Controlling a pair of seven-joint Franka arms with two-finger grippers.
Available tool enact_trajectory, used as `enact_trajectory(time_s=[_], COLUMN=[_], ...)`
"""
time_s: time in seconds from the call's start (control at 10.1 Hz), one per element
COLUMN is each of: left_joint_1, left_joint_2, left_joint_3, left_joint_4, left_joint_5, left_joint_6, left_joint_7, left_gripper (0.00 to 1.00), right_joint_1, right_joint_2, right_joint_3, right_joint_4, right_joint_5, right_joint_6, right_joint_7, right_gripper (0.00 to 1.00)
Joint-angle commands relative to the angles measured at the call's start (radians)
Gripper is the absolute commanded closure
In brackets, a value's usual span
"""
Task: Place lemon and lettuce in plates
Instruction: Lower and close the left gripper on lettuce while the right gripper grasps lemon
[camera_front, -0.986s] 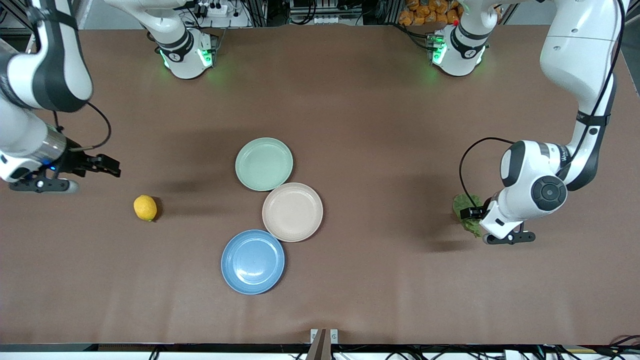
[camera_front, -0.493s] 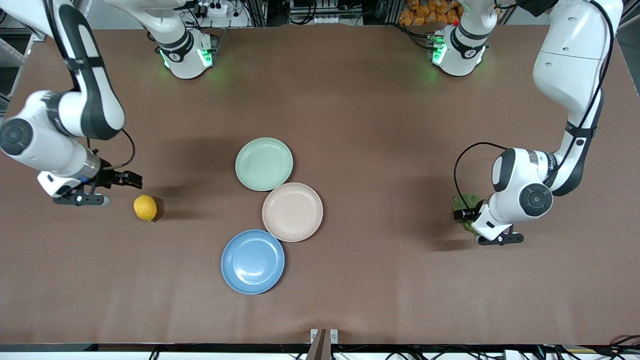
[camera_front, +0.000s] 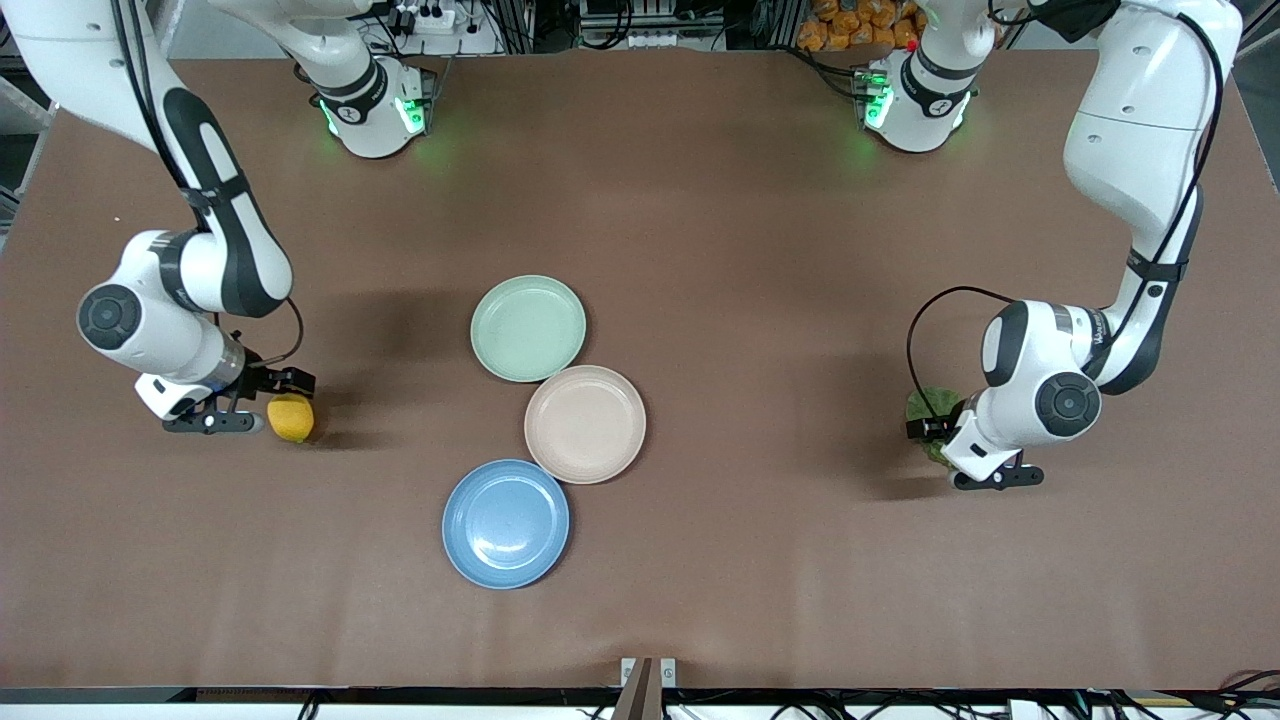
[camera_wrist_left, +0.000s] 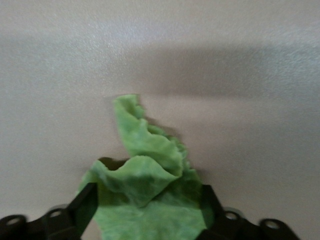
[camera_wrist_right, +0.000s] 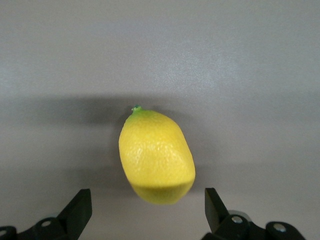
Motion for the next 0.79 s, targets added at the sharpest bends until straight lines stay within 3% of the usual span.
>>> enact_trajectory(time_s=[0.0,0.1,0.59,0.69], left_joint_1=[0.006,0.006,0.007,0.006], left_joint_2=[0.016,0.016,-0.017,-0.037], left_joint_3=[-0.004,-0.004,-0.004,-0.006], left_joint_4=[0.011,0.011,0.017,0.017], left_joint_5=[0.028,0.030,0.031,0.027], left_joint_6=[0.004,0.004,0.004,0.002], left_joint_7=[-0.030,-0.029,-0.030,-0.032], left_gripper=[0.91,1.00,1.00,1.00], right_joint_1=[-0.015,-0.016,-0.015,-0.015], right_joint_2=[0.032,0.049,0.114,0.115], right_joint_3=[0.012,0.012,0.010,0.010], right_joint_4=[0.010,0.014,0.036,0.045], right_joint_5=[-0.013,-0.013,-0.016,-0.016], right_joint_6=[0.046,0.066,0.137,0.137], right_joint_7=[-0.011,-0.011,-0.011,-0.012], right_gripper=[0.00,0.00,0.00,0.15])
